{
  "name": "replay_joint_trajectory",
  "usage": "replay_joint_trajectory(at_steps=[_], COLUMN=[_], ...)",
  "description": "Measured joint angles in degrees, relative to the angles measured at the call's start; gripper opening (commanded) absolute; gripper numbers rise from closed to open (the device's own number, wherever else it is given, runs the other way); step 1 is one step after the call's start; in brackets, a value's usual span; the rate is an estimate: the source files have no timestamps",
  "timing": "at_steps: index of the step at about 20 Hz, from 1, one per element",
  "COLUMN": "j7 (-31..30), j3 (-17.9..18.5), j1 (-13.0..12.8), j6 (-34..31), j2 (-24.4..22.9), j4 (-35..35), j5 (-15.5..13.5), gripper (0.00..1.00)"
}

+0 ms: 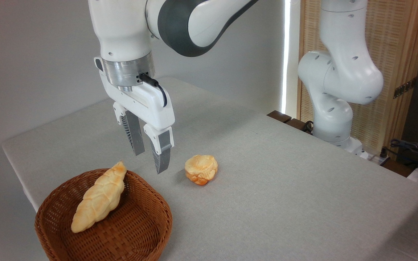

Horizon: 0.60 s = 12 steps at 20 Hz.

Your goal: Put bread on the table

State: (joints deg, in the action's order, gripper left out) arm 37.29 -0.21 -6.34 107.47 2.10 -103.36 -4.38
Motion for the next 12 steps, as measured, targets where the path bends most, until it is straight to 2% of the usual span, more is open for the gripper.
replay_joint_trajectory(at_steps=[8,12], j7=[0.0,-2.6], j3=[-0.2,-0.2], j1=[0.0,-0.1], j6=[0.0,2.4], j2=[0.2,0.7], j4=[0.0,0.0], j5=[-0.1,-2.9], gripper=[1.00,1.00])
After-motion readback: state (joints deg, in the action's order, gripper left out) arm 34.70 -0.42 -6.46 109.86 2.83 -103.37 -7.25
